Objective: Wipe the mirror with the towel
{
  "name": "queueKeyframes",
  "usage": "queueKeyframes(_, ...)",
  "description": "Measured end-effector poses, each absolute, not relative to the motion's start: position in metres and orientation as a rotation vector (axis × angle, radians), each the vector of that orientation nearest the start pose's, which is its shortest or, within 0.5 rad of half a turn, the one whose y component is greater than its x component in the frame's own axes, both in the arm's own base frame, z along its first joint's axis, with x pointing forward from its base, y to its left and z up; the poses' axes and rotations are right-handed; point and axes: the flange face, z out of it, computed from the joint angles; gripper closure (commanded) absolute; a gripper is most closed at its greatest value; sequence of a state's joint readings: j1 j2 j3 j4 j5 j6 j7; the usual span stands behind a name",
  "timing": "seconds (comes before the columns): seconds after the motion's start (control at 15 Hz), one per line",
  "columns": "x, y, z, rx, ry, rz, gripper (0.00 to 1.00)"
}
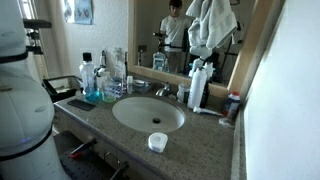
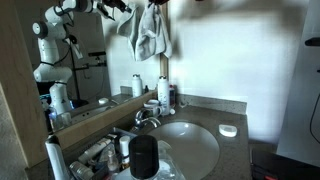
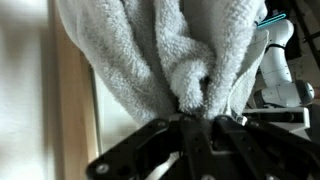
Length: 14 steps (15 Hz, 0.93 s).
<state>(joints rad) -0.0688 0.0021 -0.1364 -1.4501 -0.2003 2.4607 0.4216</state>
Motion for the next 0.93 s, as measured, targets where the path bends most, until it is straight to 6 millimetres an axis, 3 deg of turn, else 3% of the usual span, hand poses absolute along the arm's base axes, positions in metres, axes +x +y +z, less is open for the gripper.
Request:
queueKeyframes(0.27,0.543,-0.127,0.794,-2.765,0.950,-1.498,0.95)
queueKeyframes(0.53,0.502,-0.143,0.775,-2.791,1.220,-1.420,0.95)
queueKeyframes(0.93,0.453,-0.200,0.738,-2.762,1.508,-1.281,0.95)
